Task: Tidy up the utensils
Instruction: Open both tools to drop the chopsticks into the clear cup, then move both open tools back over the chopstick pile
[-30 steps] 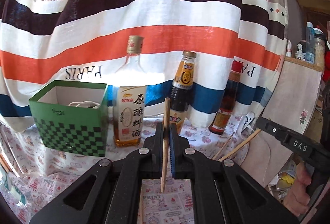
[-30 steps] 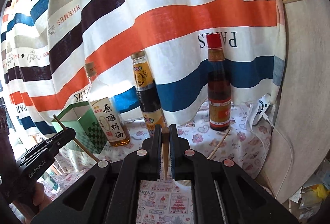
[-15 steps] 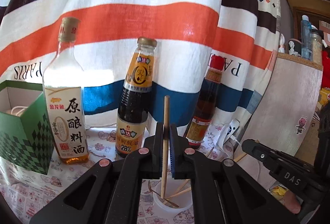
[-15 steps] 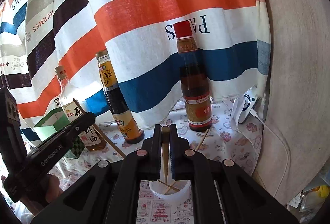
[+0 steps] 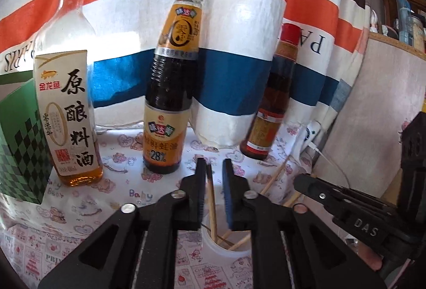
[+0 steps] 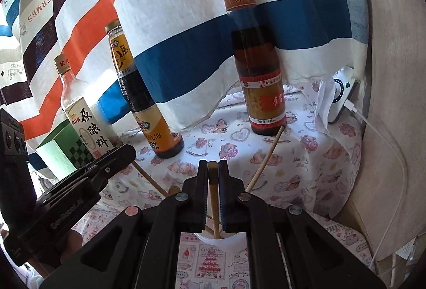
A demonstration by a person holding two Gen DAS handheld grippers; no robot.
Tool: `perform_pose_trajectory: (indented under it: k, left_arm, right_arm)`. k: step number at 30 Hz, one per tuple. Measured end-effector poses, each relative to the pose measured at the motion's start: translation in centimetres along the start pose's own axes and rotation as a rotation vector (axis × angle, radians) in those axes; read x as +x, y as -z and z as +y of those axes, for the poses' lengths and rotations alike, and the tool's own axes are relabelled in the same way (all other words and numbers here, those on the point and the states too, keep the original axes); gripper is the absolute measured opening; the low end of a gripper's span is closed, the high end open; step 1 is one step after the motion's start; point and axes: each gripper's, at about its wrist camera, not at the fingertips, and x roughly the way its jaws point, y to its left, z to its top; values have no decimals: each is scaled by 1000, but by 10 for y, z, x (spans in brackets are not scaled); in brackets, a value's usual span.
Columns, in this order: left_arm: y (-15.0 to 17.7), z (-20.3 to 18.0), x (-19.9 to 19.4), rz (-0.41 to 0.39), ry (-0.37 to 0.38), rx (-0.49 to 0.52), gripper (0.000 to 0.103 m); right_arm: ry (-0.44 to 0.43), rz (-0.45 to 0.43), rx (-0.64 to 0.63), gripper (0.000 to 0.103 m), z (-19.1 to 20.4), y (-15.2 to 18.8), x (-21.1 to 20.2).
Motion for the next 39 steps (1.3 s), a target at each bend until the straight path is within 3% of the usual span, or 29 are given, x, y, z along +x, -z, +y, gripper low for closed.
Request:
perform_pose_trajectory:
  k: [2,4,6,12,22,24,28,31,35,39]
  left_arm:
    - [-2,3,-12,-9,-5,-15,52]
    - [-5,3,-28,-39,-23,6,54]
    - [-9,4,-45,-61,-41,24,62]
    - [-12,15,-93,-114,-139,15,80]
    - [26,39,-178,-182,-309,34,93]
    - [34,49,-184,-156,-298,15,94]
    - [51,75,-196,-114,-331,-46,94]
    - [63,85,-203,-97,-382,-35,94]
    - [89,96,-205,-84,-378,-45,94]
    - [116,115,-204,-82,-346,-117,94]
  right_arm:
    - [21,-15,-40,16,4,2,-5]
    - [51,-58,-76,41,9,3,-16]
    - [61,-102,-100,50,15,2,-30]
    - [27,-154,-110,54,29,2,-67]
    - [-30,-133,-125,54,57,43,-98]
    - [-38,-122,-115,54,63,52,-101]
    - [-57,-92,-97,54,73,68,-102]
    - [-60,-78,-93,54,81,81,-101]
    - [-79,-50,-81,54,90,103,-91]
    - [-86,8,-107,54,100,120,-73]
